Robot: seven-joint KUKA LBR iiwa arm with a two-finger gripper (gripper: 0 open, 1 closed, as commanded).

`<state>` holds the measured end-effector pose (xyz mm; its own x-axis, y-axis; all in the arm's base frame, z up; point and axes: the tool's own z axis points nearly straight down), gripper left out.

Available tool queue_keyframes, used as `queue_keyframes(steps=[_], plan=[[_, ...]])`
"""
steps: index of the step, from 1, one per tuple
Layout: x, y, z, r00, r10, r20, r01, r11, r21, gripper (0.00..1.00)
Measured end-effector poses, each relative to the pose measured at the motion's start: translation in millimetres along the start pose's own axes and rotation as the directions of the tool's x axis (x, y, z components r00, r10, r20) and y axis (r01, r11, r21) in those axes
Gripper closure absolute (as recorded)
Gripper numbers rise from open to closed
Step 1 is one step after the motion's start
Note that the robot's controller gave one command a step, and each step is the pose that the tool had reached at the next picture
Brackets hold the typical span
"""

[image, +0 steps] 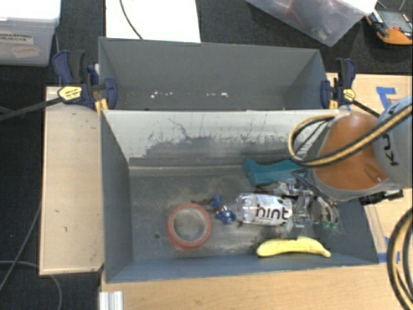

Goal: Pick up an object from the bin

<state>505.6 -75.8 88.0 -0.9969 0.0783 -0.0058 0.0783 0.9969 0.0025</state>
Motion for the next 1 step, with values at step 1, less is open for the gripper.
queue_keyframes(steps=[1], plan=[[-5.9, 1.0, 2.9, 1.000, -0.012, 0.008, 0.012, 1.000, 0.003, 0.00]])
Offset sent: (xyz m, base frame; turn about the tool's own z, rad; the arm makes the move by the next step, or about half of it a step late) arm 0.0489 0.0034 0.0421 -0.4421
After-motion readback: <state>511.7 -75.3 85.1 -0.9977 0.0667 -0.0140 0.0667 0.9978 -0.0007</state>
